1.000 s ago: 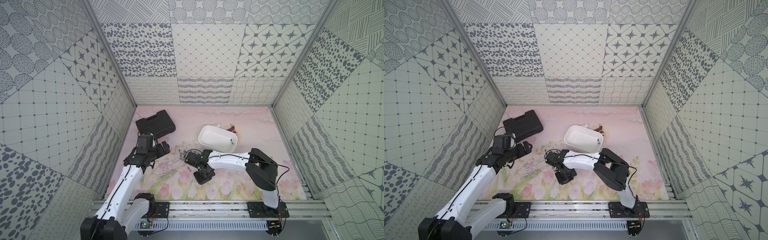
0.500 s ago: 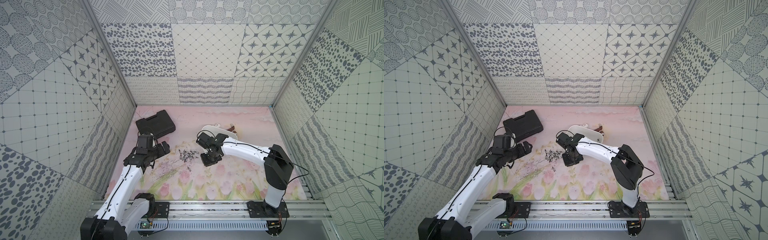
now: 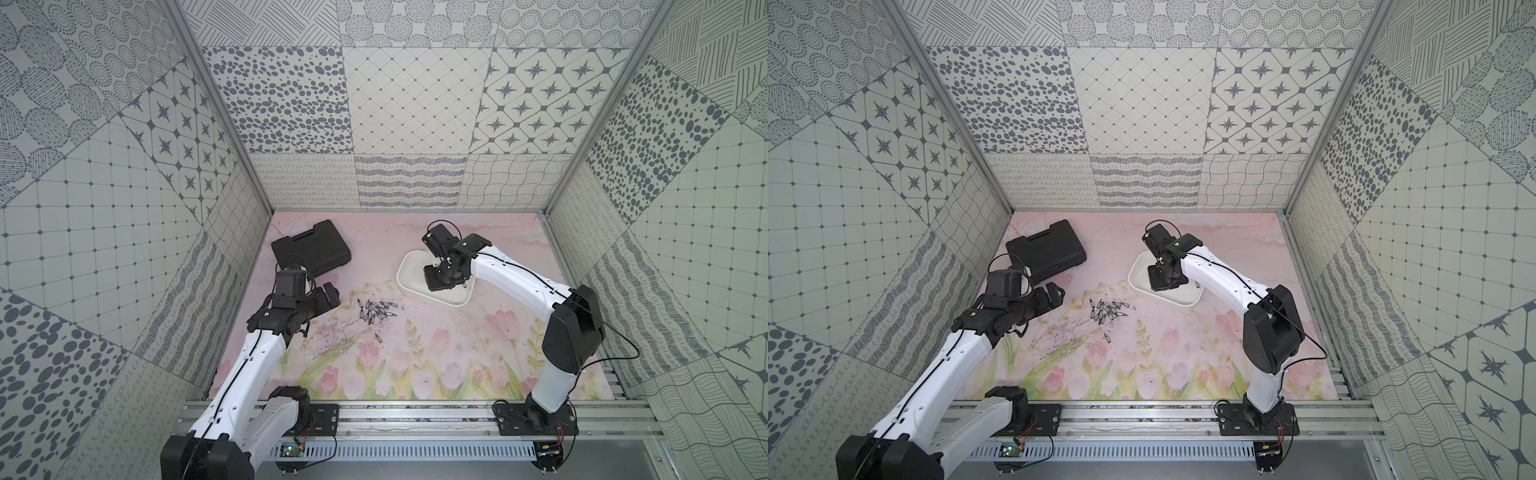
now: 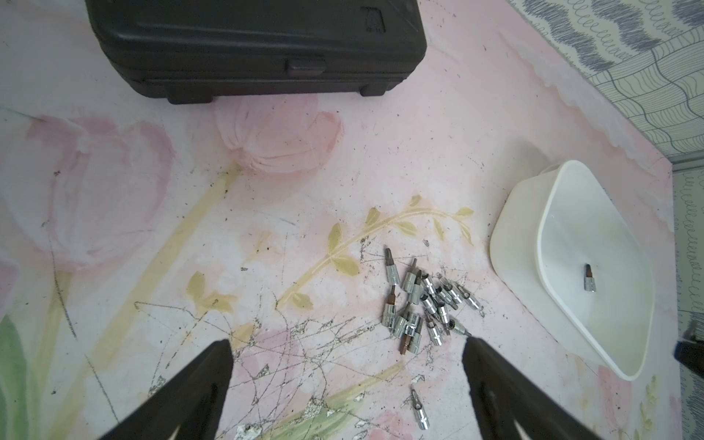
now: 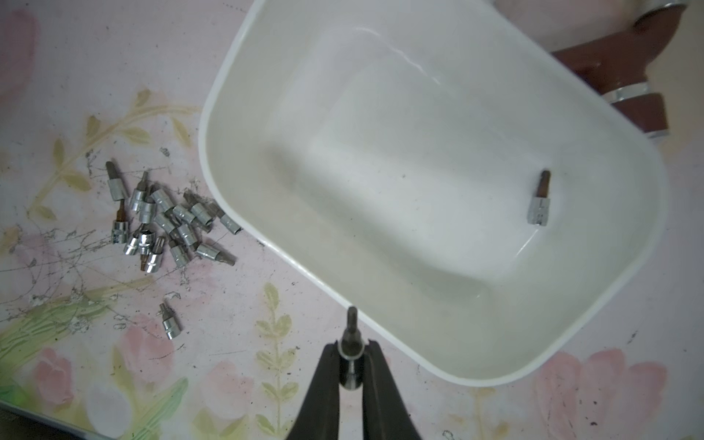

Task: Put the bit on the desktop into the storage box
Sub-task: Pick up the screwdriver bit from the center of the board, then place the screwdriver bit in the storage box.

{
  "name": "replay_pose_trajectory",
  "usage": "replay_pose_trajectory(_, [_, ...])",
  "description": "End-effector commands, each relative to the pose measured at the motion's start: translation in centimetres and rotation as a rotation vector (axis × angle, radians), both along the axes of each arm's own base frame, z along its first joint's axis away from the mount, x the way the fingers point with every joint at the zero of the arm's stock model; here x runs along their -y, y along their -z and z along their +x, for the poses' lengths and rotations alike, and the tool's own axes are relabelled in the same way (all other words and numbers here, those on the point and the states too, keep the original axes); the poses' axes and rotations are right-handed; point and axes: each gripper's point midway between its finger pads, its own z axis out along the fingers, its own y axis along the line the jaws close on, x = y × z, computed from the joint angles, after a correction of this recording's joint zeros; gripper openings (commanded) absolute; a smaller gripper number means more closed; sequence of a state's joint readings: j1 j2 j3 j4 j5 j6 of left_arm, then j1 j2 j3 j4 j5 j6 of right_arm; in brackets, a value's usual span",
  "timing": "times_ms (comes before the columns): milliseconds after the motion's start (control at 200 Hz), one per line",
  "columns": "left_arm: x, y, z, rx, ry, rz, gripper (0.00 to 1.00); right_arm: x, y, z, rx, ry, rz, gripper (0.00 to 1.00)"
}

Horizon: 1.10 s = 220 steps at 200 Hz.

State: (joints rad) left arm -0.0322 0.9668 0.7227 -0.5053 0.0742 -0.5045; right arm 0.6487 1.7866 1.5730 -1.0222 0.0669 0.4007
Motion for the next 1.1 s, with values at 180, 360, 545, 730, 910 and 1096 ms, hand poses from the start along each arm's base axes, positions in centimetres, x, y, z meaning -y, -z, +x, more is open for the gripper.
replay_pose_trajectory(180, [0.3,-0.1,0.3,0.009,0.021,-0.006,0.99,3.5,1.6,3.5,0.03,0.047,-0.118,0.13])
replay_pose_trajectory(360, [0.3,-0.1,0.3,0.009,0.021,-0.005,0.99,5.3,3.6,5.2,0.028,0.112,-0.146,0.13])
replay_pose_trajectory(545, [0.4,-0.2,0.2,0.01,0.023,-0.008,0.99,5.9,6.2,6.1,-0.01,0.143,-0.143,0.13])
replay_pose_trajectory(730, [0.4,-0.2,0.2,0.011,0.023,-0.007,0.99,6.8,7.9,6.6,-0.02,0.159,-0.182,0.13])
replay_pose_trajectory(910, [0.4,-0.2,0.1,0.009,0.023,-0.01,0.99,7.3,9.5,6.9,-0.037,0.163,-0.212,0.13])
replay_pose_trajectory(1096, [0.5,-0.3,0.0,0.013,0.026,-0.011,0.99,7.7,11.0,7.1,-0.055,0.167,-0.243,0.13])
